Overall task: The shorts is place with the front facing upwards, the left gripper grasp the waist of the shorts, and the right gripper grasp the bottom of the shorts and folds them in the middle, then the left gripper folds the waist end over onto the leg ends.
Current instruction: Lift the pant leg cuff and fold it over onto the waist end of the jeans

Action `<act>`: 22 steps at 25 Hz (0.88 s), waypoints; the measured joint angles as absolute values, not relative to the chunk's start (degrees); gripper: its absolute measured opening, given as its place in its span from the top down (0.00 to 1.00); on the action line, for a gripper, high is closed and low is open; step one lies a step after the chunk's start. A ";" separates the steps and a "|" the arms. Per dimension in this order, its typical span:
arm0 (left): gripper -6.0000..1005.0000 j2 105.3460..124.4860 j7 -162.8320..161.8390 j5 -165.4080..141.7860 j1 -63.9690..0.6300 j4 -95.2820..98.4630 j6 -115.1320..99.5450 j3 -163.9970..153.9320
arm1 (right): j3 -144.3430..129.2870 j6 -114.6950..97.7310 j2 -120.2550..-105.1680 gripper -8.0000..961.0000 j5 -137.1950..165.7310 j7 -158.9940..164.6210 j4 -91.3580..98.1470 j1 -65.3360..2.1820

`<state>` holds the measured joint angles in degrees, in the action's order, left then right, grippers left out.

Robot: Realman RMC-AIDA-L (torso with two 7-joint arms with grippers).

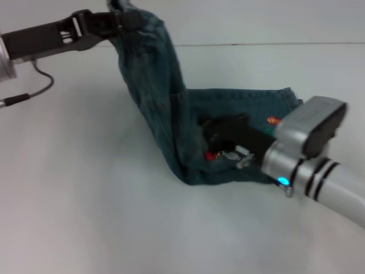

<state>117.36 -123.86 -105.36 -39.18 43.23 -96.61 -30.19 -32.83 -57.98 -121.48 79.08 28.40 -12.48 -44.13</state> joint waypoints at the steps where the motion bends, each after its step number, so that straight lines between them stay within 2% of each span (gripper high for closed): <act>1: 0.92 117.56 -123.85 -105.17 -39.41 43.24 -97.10 -30.23 | -32.04 -57.41 -121.53 0.97 80.21 27.81 -13.12 -44.85; 6: 0.92 118.36 -123.83 -104.35 -40.48 43.50 -98.54 -30.35 | -25.03 -56.11 -121.55 0.99 88.18 25.02 -16.49 -47.43; 15: 0.92 118.07 -123.83 -103.99 -40.93 43.50 -98.44 -31.24 | -7.82 -48.65 -121.55 0.99 116.44 25.23 -25.13 -50.19; 22: 0.92 117.93 -123.36 -104.53 -40.14 43.13 -97.99 -31.67 | 1.16 -44.54 -121.20 0.99 125.38 25.20 -25.19 -47.39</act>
